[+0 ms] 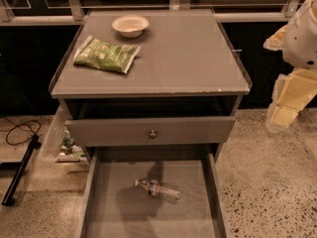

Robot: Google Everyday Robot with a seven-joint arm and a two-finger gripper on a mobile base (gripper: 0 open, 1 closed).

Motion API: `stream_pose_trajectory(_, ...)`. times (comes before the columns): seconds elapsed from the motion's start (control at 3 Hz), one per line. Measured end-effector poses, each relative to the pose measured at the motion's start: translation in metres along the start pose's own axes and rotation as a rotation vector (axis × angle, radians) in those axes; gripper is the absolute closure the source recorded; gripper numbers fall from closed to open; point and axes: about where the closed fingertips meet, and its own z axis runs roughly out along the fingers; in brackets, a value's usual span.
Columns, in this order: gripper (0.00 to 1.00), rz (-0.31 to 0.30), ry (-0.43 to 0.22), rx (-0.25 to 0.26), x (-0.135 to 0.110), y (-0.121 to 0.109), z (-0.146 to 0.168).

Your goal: Pick water bottle from middle drawer and place on counter

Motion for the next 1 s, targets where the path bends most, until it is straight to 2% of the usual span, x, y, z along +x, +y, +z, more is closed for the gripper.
stream_pose_trajectory(0.33, 0.0, -0.027, -0.04, -0.049, 0.003, 0.016, 0.039)
stream_pose_trajectory(0.67, 0.0, -0.057, -0.107, -0.131, 0.012, 0.046, 0.103)
stream_pose_trajectory(1.0, 0.0, -0.085, -0.233, -0.188, 0.015, 0.061, 0.162)
